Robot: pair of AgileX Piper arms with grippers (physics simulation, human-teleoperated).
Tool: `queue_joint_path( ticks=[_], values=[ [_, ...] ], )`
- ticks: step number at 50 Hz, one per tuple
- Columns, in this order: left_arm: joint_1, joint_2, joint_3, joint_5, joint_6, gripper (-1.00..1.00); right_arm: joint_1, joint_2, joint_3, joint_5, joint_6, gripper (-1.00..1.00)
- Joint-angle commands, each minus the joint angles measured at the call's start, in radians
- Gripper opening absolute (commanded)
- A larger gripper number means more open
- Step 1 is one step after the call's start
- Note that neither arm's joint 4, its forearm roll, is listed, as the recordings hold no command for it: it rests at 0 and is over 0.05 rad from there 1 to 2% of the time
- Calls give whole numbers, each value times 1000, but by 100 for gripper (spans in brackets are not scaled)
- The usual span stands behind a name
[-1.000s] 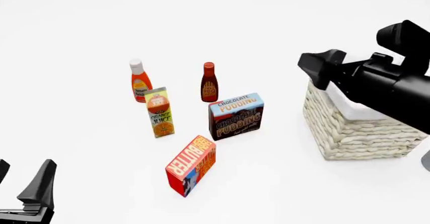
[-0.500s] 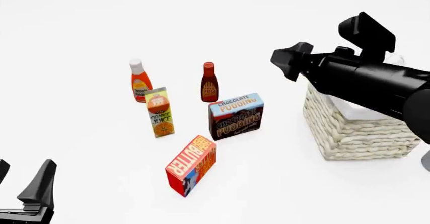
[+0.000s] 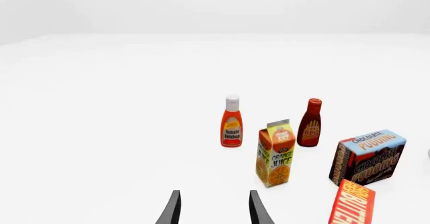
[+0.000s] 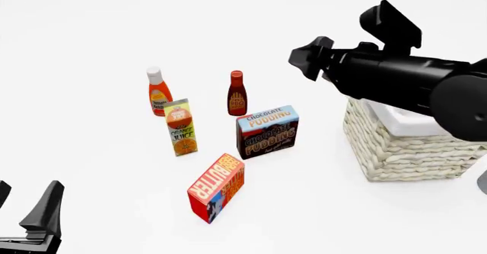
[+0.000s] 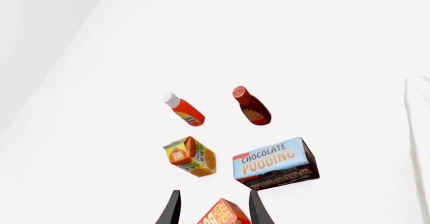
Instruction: Pick the butter and place it in the basket.
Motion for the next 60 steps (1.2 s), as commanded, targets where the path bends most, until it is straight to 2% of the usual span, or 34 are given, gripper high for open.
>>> queue_joint_path(
  ticks=[1,12,23,42,60],
  values=[
    [0,0,0,0,0,100,1,36,-50,38,29,100],
    [0,0,0,0,0,100,-25,46,-73,76,43,100],
    [0,0,0,0,0,100,-28,77,-92,108,99,100],
    [0,0,0,0,0,100,4,140,-94,100,162,100],
    [0,0,0,0,0,100,8,142,-25,67,208,100]
  ],
)
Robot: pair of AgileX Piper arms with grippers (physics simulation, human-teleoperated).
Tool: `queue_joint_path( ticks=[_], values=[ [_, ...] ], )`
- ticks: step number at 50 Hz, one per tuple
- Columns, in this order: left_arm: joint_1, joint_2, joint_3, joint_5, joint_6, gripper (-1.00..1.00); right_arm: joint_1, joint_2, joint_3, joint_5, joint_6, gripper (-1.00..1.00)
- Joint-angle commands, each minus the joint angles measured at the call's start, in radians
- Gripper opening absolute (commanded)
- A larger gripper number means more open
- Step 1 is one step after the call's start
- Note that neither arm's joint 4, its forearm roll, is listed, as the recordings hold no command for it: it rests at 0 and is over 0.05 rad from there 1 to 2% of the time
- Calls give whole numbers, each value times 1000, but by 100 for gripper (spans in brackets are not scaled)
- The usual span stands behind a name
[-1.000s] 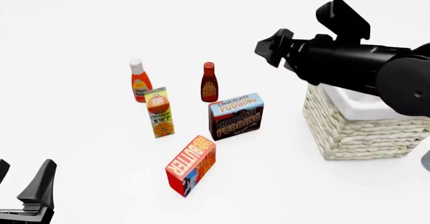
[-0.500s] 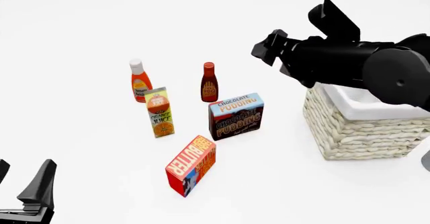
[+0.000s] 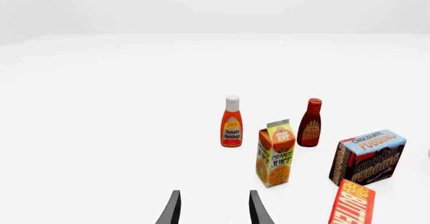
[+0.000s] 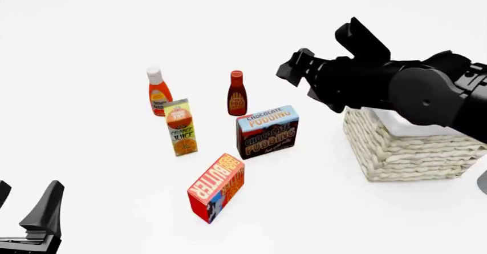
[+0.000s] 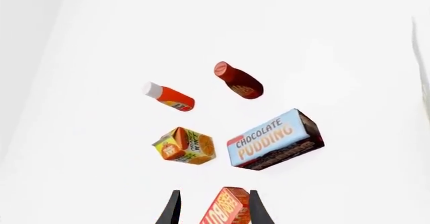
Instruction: Pick the butter and place it in the basket.
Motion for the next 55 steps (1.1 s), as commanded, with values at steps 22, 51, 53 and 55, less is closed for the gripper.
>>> queue_joint_path(
  ticks=[22,51,53,55],
  values=[
    [0,0,0,0,0,100,-27,-33,138,-17,79,100],
    [0,0,0,0,0,100,38,26,70,-10,85,100],
    [0,0,0,0,0,100,68,60,44,-3,86,100],
    [0,0,0,0,0,100,78,73,35,2,87,100]
  ],
)
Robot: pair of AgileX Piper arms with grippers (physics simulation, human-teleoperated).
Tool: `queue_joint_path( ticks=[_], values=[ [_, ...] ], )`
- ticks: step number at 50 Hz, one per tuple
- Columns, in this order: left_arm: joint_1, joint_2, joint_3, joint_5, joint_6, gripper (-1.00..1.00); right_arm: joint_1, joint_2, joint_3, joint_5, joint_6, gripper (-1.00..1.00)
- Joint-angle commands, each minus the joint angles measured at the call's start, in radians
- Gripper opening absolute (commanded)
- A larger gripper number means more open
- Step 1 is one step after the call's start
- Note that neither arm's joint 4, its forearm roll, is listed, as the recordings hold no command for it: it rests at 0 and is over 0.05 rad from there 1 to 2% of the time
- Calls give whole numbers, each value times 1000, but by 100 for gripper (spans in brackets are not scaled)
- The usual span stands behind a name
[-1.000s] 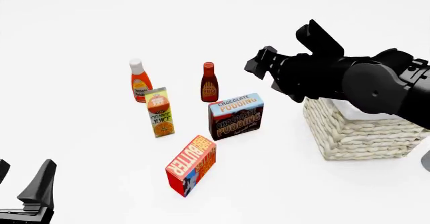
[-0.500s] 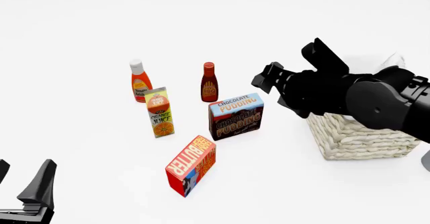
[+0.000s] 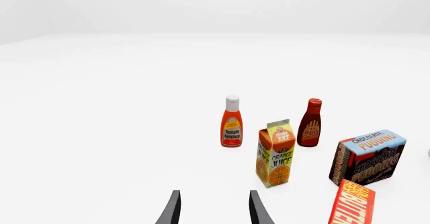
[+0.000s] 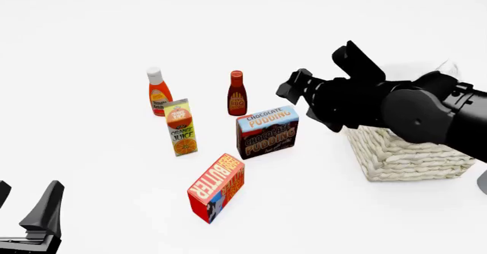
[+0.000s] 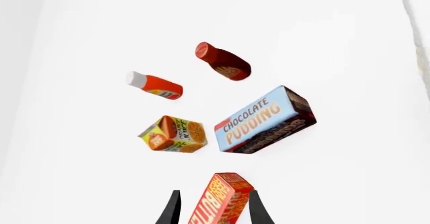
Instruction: Pick the butter and place it in the basket.
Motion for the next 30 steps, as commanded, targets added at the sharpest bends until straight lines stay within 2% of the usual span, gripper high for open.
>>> queue_joint_path(
  ticks=[1,12,30],
  values=[
    [0,0,0,0,0,100,59,69,-46,15,11,100],
    [0,0,0,0,0,100,78,97,-53,18,37,100],
    [0,0,0,0,0,100,107,166,-77,91,77,100]
  ],
)
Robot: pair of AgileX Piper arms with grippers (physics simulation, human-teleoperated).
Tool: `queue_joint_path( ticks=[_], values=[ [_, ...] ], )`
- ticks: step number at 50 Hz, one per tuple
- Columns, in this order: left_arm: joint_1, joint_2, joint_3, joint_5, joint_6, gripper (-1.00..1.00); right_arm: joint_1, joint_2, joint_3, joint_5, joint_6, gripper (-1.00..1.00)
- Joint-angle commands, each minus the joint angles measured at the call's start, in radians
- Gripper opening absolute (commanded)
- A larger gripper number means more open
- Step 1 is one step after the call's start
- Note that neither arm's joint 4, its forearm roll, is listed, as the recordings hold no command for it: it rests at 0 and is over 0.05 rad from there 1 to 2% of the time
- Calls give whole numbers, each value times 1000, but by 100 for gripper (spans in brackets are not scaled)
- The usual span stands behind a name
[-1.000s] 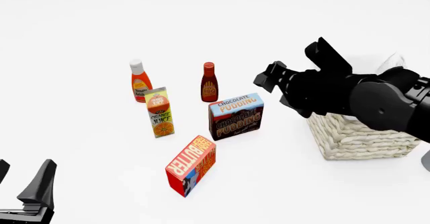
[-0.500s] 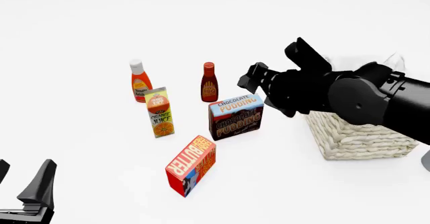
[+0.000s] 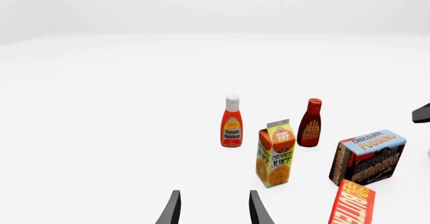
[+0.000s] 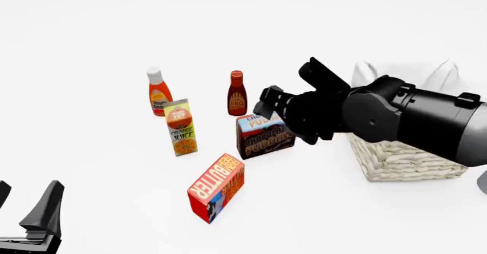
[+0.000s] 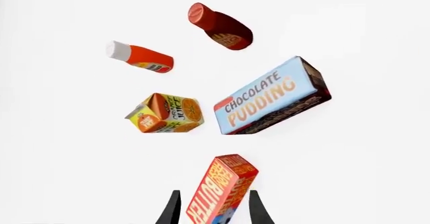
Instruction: Pick the butter and place it in the basket.
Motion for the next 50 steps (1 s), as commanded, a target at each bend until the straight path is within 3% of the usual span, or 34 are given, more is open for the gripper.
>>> queue_joint_path(
  ticks=[1,16,31,50],
  values=[
    [0,0,0,0,0,100,21,38,-19,38,25,100],
    [0,0,0,0,0,100,56,88,-62,75,62,100],
    [0,0,0,0,0,100,37,63,-43,52,131,100],
    [0,0,0,0,0,100,53,109,-53,43,175,100]
  ],
)
